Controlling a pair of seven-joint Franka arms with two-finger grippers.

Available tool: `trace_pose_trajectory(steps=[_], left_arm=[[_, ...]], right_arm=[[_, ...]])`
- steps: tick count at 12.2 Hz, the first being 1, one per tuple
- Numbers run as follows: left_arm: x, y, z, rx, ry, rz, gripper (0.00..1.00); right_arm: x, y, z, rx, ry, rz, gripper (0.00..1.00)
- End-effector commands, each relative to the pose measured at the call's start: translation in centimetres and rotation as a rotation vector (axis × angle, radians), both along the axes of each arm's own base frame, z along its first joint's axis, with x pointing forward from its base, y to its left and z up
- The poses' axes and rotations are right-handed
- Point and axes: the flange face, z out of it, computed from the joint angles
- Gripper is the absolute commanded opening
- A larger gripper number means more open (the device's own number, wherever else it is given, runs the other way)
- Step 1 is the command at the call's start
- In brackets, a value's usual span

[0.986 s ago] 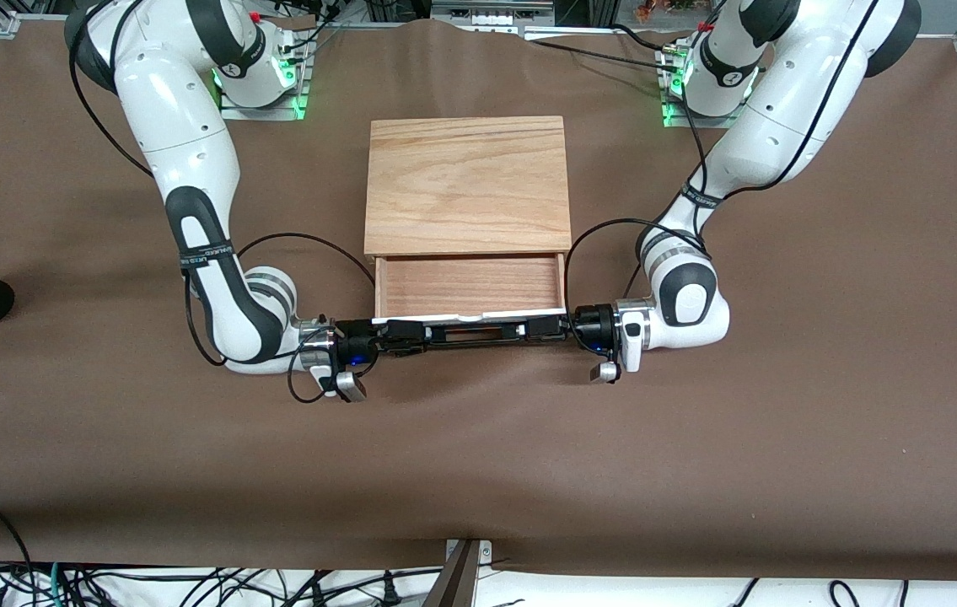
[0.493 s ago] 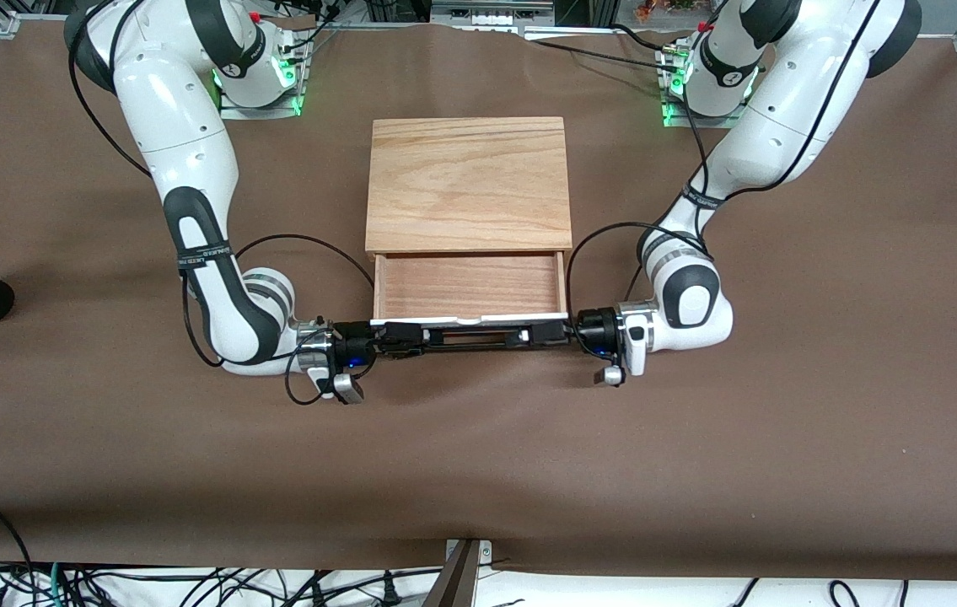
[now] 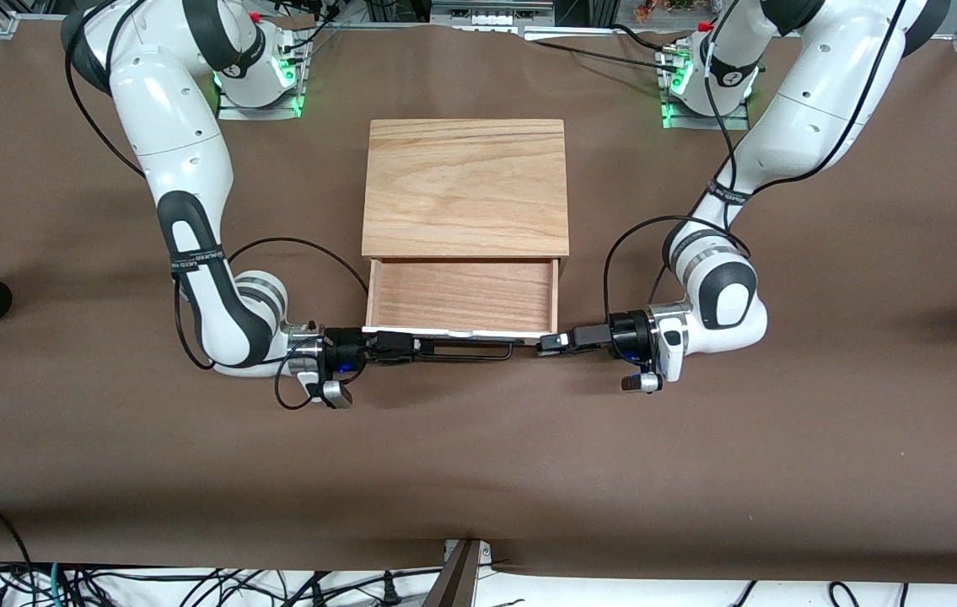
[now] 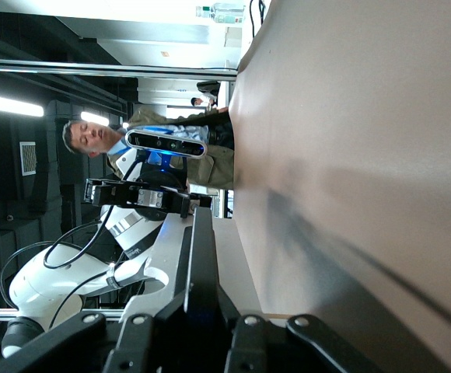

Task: Pull top drawer with both arms simultaneously
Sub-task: 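Open both grippers and lift them away from the handle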

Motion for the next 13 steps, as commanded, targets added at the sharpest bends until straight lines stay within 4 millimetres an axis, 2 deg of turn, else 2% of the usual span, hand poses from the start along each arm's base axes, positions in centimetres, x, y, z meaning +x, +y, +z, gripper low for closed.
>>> trace_pose_trajectory(steps=[1,2,3,4,5,6,10,13], left_arm=[[-1.5,0.8,1.4,-0.003,0.021,-0.002,1.0],[-1.7,0.9,1.5,-0.001,0.021,-0.003,1.0],[-1.8,1.3,1.7,0.001,0.022,0.001,1.0],[-1.9,1.6,2.1,0.003,0.021,0.003,1.0],[-2.1,2.1,2.4,0.005,0.022,0.007,1.0],[-2.6,2.3,2.8,0.014,0.021,0.002,1.0],[-2.0,5.7,6.2,0.146,-0.002,-0.091,1.0],[-2.7,7.5,7.9,0.211,0.026,-0.118,1.0]], right_arm=[[3.7,-7.5,-1.8,-0.074,-0.032,-0.155,0.2],[3.7,-7.5,-1.8,-0.074,-0.032,-0.155,0.51],[3.7,-7.5,-1.8,-0.074,-0.032,-0.155,0.58],[3.7,-7.5,-1.8,-0.075,-0.03,-0.155,0.71],[3.7,-7.5,-1.8,-0.075,-0.032,-0.155,0.94],[3.7,-7.4,-1.7,-0.074,-0.038,-0.153,1.0],[3.7,-7.4,-1.7,-0.074,-0.039,-0.153,1.0],[3.9,-7.9,-1.5,-0.139,-0.063,-0.145,1.0]])
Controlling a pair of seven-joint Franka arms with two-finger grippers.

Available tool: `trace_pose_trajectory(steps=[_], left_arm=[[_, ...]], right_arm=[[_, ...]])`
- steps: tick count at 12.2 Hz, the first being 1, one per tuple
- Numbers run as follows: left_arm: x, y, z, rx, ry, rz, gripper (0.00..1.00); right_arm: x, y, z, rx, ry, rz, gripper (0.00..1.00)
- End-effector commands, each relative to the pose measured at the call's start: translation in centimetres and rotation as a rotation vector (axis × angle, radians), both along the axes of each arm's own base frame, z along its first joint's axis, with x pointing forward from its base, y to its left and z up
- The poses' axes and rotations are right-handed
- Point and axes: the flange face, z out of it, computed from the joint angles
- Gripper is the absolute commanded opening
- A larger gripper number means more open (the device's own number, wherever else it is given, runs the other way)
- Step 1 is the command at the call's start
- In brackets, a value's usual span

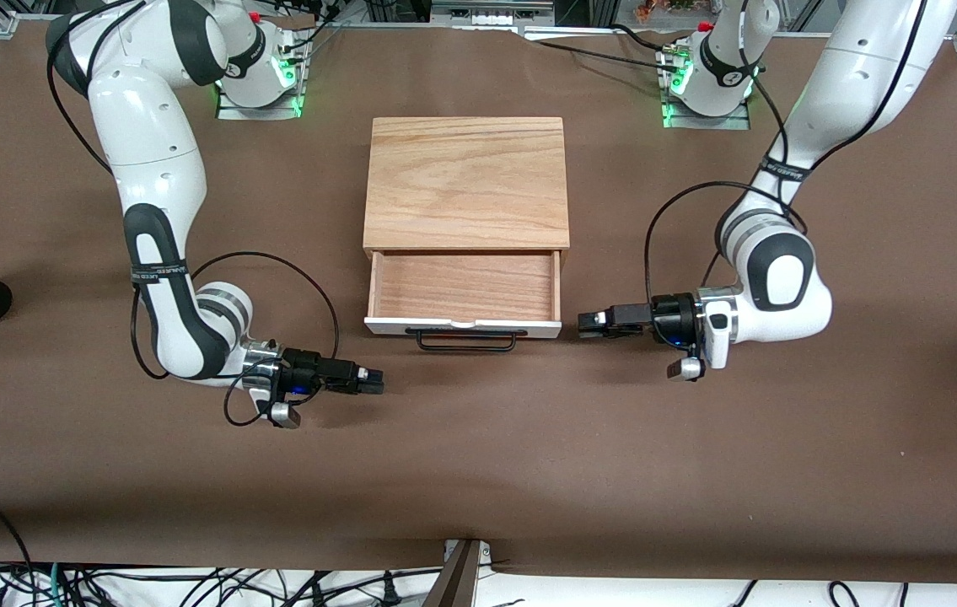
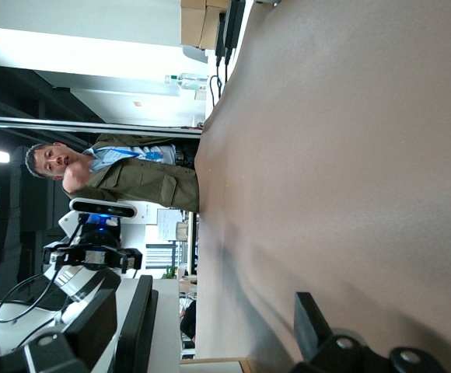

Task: Pull top drawer with both arms simultaneously
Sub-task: 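Open both grippers and lift them away from the handle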

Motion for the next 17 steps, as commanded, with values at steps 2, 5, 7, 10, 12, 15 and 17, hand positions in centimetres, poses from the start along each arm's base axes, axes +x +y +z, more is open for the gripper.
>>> trace_pose_trajectory(steps=[2,5,7,10,12,15,17], left_arm=[[-2.0,1.9,3.3,0.084,0.044,-0.03,1.0],[-2.7,3.7,7.4,0.239,0.088,-0.073,1.0],[-3.3,4.4,10.4,0.358,0.112,-0.095,1.0],[-4.9,5.3,14.5,0.516,0.158,-0.154,1.0],[-5.8,6.7,16.2,0.583,0.147,-0.201,1.0],[-7.2,10.0,18.8,0.698,0.144,-0.268,1.0],[-8.3,11.5,21.1,0.83,0.154,-0.324,1.0]], right_arm=[[1.0,-0.7,0.4,-0.097,-0.046,0.006,1.0],[2.1,-3.0,1.8,-0.213,-0.104,0.055,1.0],[3.1,-4.9,3.1,-0.296,-0.145,0.087,1.0],[4.4,-7.2,4.8,-0.429,-0.208,0.15,1.0],[5.2,-7.9,6.1,-0.495,-0.248,0.188,1.0],[6.5,-10.1,8.4,-0.627,-0.265,0.218,1.0],[6.9,-10.2,9.5,-0.712,-0.245,0.244,1.0]])
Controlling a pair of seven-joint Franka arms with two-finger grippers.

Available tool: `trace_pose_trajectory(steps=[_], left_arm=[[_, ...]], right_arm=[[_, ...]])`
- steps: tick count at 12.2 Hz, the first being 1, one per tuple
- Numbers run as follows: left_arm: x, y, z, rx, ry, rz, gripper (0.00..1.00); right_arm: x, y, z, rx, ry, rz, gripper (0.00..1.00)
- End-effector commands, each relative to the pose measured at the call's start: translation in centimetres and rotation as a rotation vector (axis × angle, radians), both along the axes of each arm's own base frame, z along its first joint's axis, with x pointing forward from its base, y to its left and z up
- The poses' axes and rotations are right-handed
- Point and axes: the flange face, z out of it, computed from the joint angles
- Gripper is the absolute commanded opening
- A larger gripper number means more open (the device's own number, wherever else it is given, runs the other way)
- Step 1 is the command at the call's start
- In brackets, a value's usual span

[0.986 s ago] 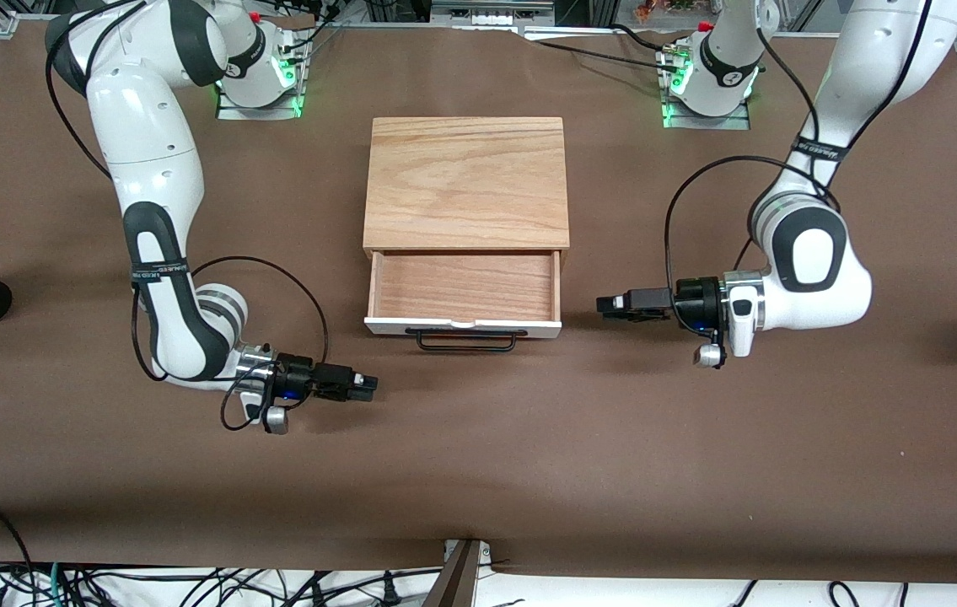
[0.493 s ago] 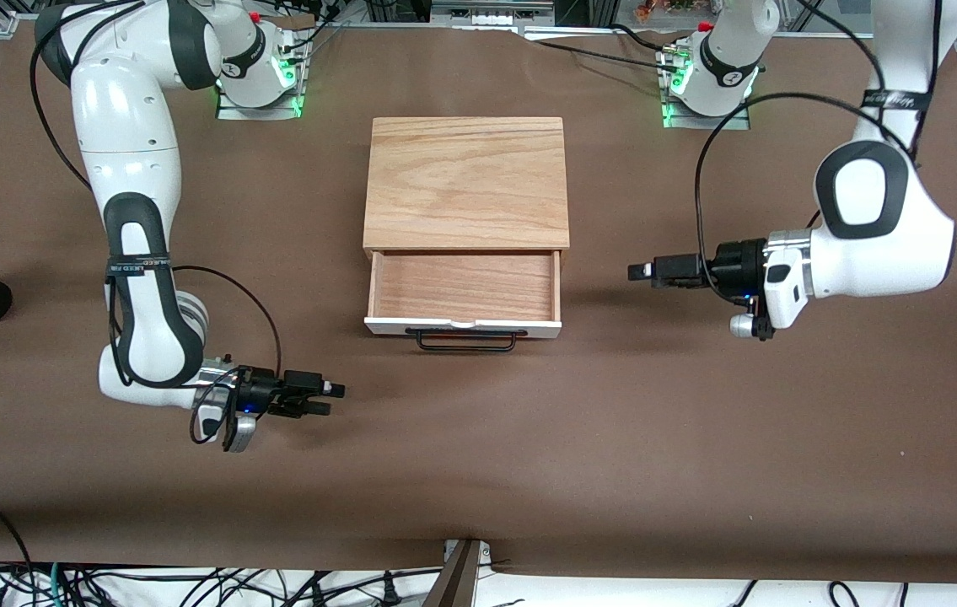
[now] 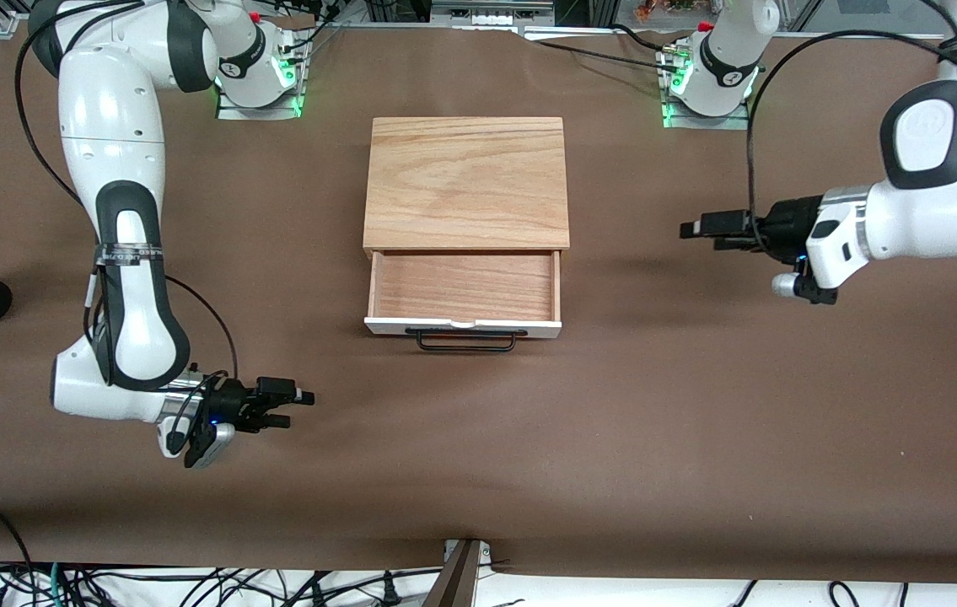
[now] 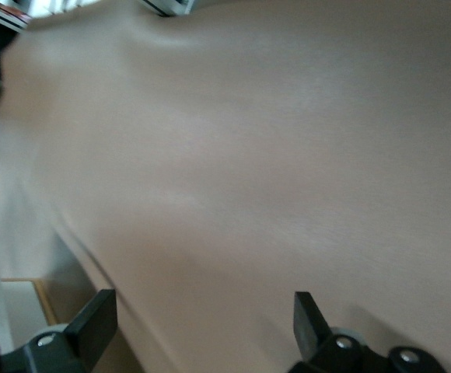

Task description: Pull top drawer with both arms simultaneously

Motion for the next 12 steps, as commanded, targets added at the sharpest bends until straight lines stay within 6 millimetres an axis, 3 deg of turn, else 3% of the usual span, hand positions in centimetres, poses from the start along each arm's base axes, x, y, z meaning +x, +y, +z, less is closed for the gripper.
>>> trace_pose_trajectory(steps=[1,4,6,9,10,12], left_arm=[[-1.9,1.2,4.1,0.174,0.019,-0.044,1.0],[-2.7,1.3,6.9,0.356,0.056,-0.06,1.0],[-3.5,0.7,9.1,0.507,0.026,-0.11,1.0],[-3.2,2.5,13.3,0.622,-0.051,-0.157,1.0],[-3.1,2.8,13.5,0.618,-0.079,-0.22,1.0],[-2.9,3.5,13.6,0.671,-0.101,-0.274,1.0]], right_arm=[[0.6,0.1,2.3,-0.089,0.015,-0.011,1.0],[0.6,-0.8,3.8,-0.218,0.07,-0.055,1.0],[0.6,0.1,5.7,-0.314,0.099,-0.107,1.0],[0.2,2.1,8.1,-0.477,0.131,-0.189,1.0],[0.2,2.6,9.7,-0.514,0.112,-0.197,1.0],[0.2,1.3,11.3,-0.56,0.098,-0.204,1.0]])
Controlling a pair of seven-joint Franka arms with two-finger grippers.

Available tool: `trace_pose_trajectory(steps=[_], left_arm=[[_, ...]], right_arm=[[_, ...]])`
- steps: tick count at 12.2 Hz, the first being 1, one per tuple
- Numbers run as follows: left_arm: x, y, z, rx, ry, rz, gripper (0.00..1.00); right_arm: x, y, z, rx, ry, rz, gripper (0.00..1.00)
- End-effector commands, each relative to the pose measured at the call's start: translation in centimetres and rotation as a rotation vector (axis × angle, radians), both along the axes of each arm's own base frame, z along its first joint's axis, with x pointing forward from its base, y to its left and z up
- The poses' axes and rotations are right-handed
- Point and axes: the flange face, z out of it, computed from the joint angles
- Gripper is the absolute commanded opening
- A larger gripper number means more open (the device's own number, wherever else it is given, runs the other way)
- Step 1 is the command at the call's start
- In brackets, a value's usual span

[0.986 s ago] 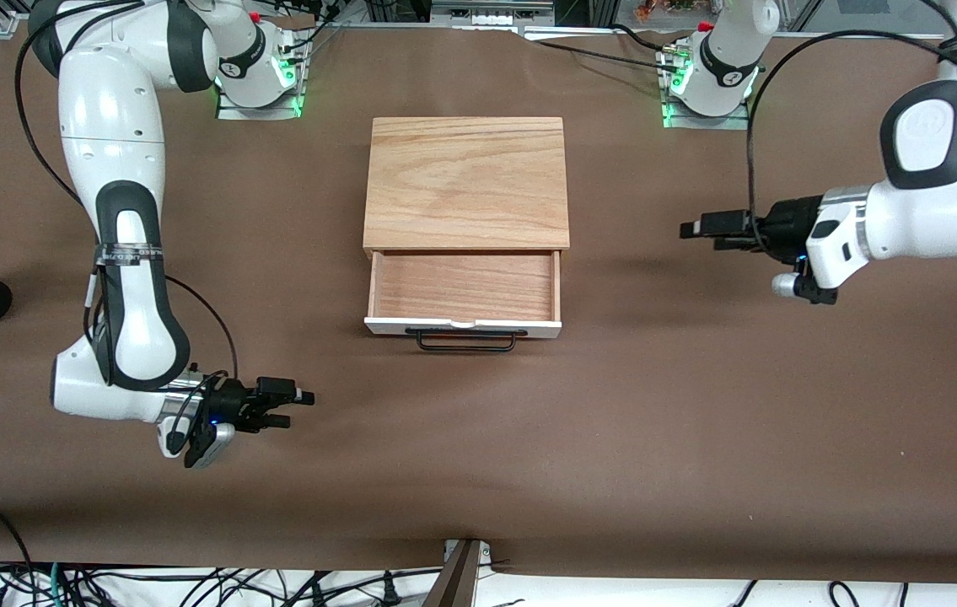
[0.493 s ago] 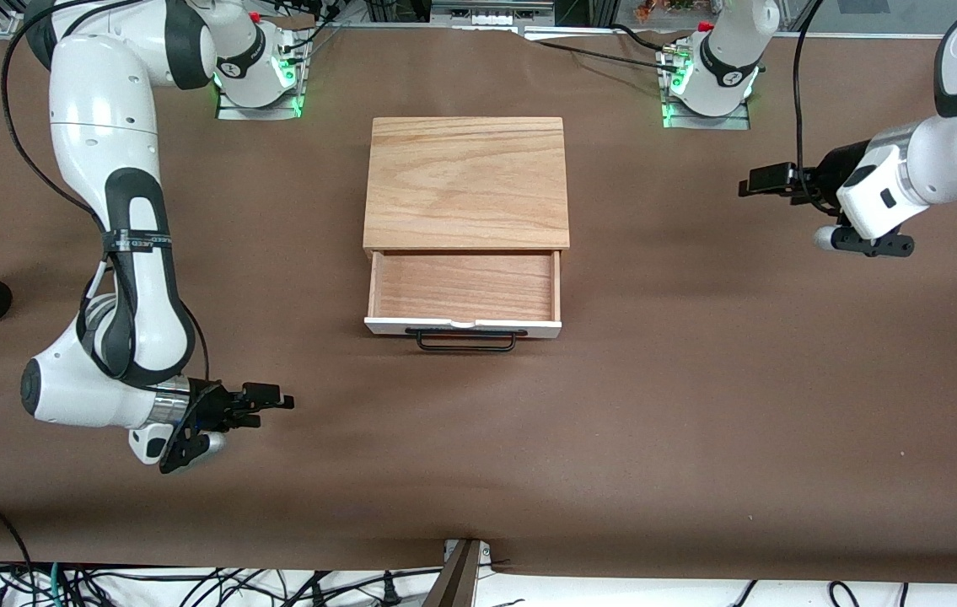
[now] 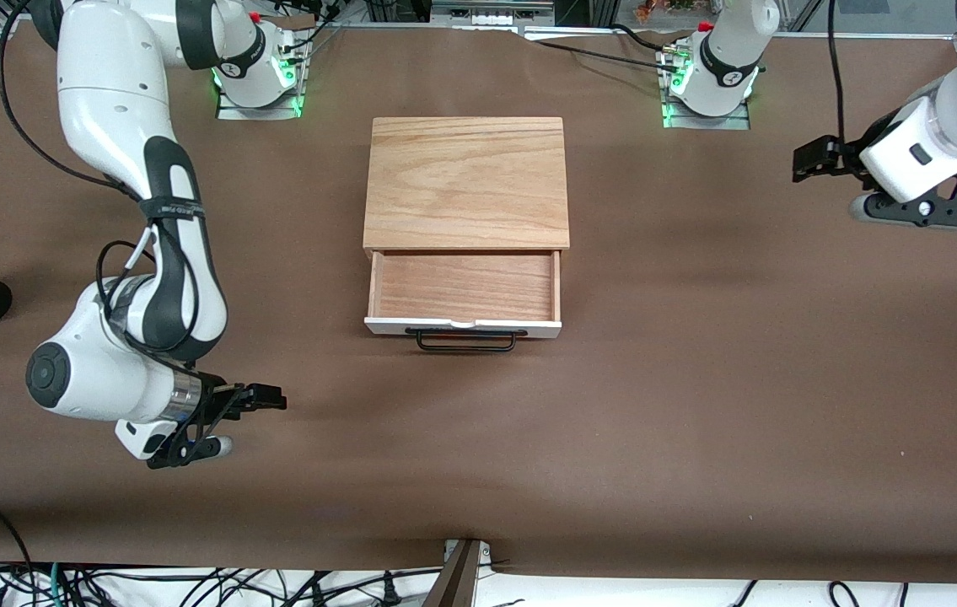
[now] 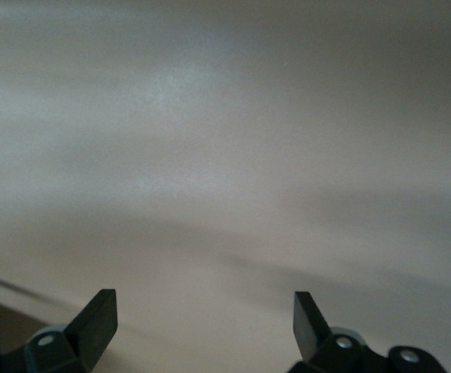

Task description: Pull top drawer with both arms simultaneously

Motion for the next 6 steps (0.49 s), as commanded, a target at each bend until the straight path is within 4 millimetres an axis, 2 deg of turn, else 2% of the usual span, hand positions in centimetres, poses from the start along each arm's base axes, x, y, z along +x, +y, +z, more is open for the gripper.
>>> trace_pose_trajectory(steps=[1,3,5,6], left_arm=[[0.2,0.6,0.7,0.047,-0.004,-0.067,1.0],[0.0,0.7,1.1,0.042,-0.002,-0.06,1.0],[-0.2,0.6,1.5,-0.036,-0.011,0.003,1.0],[-0.3,1.4,2.1,-0.047,-0.029,0.059,1.0]], right_arm=[[-0.3,-1.8,2.4,-0.06,-0.008,-0.016,1.0],[-0.8,-2.9,3.6,-0.112,0.028,-0.024,1.0],[-1.5,-2.9,5.8,-0.137,0.055,-0.079,1.0],[-1.8,-2.9,7.0,-0.151,0.06,-0.076,1.0]])
